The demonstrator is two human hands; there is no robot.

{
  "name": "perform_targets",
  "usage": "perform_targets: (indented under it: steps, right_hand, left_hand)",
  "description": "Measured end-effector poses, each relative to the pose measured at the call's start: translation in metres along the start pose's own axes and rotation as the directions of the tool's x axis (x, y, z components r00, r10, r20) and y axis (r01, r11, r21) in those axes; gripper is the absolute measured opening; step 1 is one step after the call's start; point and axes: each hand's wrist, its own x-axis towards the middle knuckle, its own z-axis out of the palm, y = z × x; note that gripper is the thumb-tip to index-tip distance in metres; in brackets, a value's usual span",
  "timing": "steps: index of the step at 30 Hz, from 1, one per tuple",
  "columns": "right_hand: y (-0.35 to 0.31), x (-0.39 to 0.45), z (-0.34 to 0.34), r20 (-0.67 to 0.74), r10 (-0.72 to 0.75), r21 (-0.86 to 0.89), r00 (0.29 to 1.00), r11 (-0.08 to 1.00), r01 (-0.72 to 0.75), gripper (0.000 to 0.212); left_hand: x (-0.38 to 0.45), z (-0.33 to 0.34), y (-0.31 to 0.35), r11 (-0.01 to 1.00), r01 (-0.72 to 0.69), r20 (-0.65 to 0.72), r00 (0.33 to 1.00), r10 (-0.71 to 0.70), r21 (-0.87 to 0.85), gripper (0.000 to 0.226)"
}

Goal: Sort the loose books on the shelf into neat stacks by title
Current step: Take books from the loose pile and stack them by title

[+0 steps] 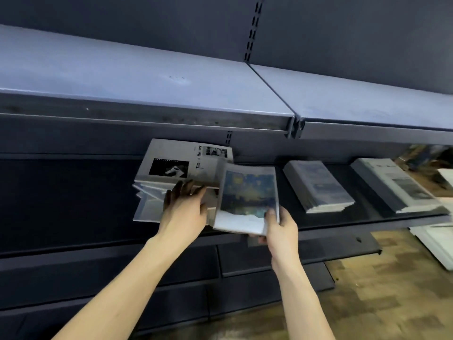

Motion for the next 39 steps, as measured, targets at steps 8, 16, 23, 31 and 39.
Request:
perform_targets:
  steps: [8,16,23,31,39]
  right_hand:
    - [0.011,-0.003,-0.055,-0.136,0.038,0.038,0.99,0.999,-0.033,0.019]
    - [0.023,0.006,-0.128,-0.157,0.057,0.082,0.986,0.996,-0.045,0.02]
    - [0.041,0.028,-0.205,-0.122,0.082,0.092,0.989,0.993,-0.071,0.022]
    - [0.057,0.051,-0.271,-0.052,0.095,0.075,0.994,0.993,-0.091,0.021]
    - [0.06,0.079,-0.292,0.04,0.101,0.077,0.994,0.992,-0.104,0.023]
  left_hand:
    - [0.004,0.019,0.055,0.99,-0.143,0.056,0.988,0.142,0.002,0.051]
    - [-0.003,0.042,0.132,0.992,-0.107,0.155,0.981,0.115,-0.061,0.055]
    - [-0.008,0.074,0.201,0.994,-0.109,0.164,0.98,0.11,-0.016,0.054]
    - [-0.019,0.106,0.262,0.997,-0.073,0.127,0.989,0.069,0.021,0.053]
    - [-0.017,0.121,0.287,0.995,-0.033,0.116,0.993,0.022,0.091,0.052]
